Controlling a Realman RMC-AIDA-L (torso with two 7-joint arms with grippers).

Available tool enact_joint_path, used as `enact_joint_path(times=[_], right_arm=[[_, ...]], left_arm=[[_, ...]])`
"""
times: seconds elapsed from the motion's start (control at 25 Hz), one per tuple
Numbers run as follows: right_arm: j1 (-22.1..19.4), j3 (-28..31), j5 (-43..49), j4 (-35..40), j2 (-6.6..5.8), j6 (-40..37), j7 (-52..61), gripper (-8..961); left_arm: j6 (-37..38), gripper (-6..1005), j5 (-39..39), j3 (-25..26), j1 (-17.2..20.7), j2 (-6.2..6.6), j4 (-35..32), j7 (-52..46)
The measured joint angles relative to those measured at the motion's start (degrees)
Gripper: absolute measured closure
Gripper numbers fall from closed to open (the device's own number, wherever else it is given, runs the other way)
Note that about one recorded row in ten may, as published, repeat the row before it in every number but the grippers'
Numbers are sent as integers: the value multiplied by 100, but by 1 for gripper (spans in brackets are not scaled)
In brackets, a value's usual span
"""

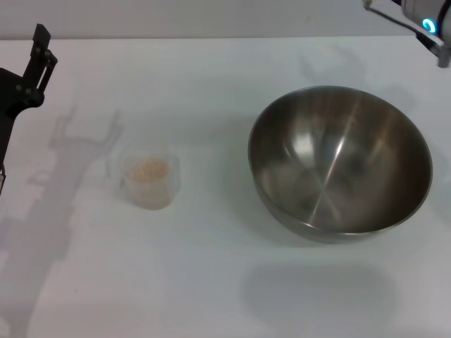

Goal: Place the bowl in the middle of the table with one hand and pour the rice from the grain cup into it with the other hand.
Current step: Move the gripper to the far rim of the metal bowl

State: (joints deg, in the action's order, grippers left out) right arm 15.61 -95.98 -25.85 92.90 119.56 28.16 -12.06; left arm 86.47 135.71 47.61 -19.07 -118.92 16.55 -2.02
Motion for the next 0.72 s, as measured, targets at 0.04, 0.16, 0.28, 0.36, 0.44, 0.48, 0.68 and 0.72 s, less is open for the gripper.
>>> enact_joint_path(times=[0.04,0.16,0.28,0.36,0.44,0.48,0.68,0.72], right_arm=[[0,0,0,0,0,0,0,204],[157,528,0,773,-27,1972,266,203],[429,1112,-3,1260,-38,3647,412,204],[685,1498,1,1409,-51,4582,425,205],[920,1810,14,1372,-66,5255,382,205],[1018,1937,15,1313,-75,5534,323,205],[1572,2509,47,462,-94,6423,-134,204],[1624,2541,58,281,-93,6482,-189,204]], left_arm=[[0,201,-1,22,0,0,-7,0],[-11,201,-2,106,0,0,-26,0],[-25,201,-1,120,0,3,-28,-4],[-29,201,-1,130,0,9,-29,-4],[-25,201,-2,156,0,11,-30,0],[-22,201,-1,173,0,11,-31,1],[-59,201,-1,223,0,9,-39,3],[-60,201,-1,227,0,9,-38,3]])
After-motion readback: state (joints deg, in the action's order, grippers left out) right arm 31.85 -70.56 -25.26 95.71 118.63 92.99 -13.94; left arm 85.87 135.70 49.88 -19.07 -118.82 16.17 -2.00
